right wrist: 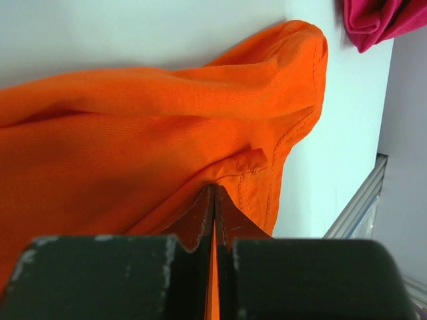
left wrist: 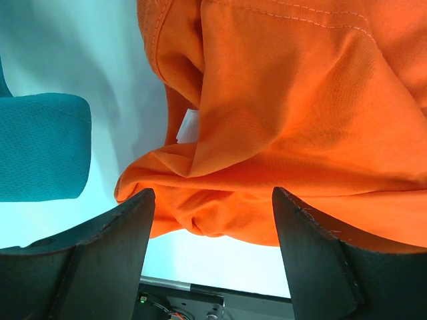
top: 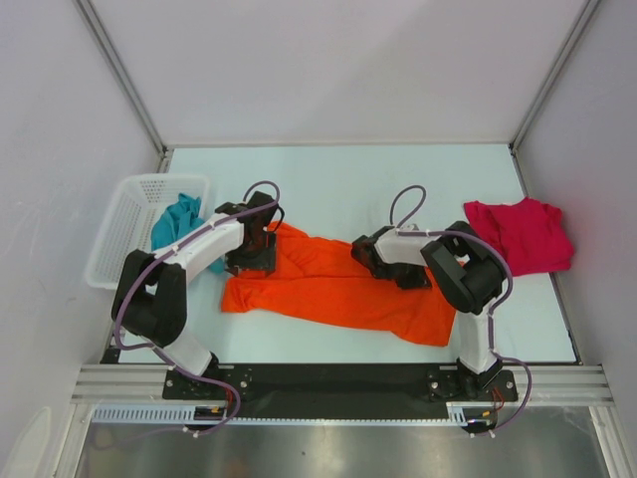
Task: Fold and stack the t-shirts
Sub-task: Fold the flattened tshirt in 1/3 of the way
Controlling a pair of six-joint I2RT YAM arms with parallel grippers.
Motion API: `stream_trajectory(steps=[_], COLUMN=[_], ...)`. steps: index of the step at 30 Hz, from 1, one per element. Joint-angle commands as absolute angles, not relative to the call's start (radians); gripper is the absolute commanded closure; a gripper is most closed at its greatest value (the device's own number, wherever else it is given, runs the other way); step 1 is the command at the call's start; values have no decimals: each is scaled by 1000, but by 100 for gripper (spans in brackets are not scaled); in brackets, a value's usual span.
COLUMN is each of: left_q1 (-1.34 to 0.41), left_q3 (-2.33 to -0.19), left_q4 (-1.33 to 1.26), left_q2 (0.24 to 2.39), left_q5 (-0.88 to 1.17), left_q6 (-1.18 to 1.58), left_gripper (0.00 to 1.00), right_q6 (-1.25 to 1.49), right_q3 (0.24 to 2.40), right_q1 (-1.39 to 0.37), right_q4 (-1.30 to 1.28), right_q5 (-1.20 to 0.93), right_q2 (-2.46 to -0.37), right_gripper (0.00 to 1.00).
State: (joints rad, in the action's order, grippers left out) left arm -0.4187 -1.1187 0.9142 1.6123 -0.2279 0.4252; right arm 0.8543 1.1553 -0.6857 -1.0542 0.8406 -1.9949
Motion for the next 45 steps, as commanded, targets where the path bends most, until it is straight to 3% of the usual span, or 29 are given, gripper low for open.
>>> stream_trajectory(steps=[1, 13, 15, 16, 19, 27, 45], left_q1=[-420, -420, -420, -420, -420, -420, -420], left_q3=[-1118, -1092, -1088, -1088, -1086, -1066, -1042], left_q4=[900, 879, 873, 871, 873, 873, 887], left_q2=[1594, 1583, 1580, 1578, 1569, 1539, 1476], left_q5=[-225, -210, -206, -204, -199, -189, -187], left_q6=[413, 402, 399, 397, 394, 384, 368], left_gripper=[24, 24, 24, 24, 24, 24, 24], right_q6=[870, 1022, 1070, 1090, 1138, 1172, 1273], right_q3=[1105, 1016, 1017, 1019, 1022, 934, 854], right_q1=[-672, -696, -698, -704, -755, -839, -949], right_q4=[-1011, -1176, -1236, -1258, -1319, -1255, -1259], right_q5=[821, 833, 819, 816, 801, 618, 548], right_q2=[-1922, -1684, -1692, -1707, -1723, -1644, -1686], right_gripper=[100, 100, 90, 73, 57, 59, 59])
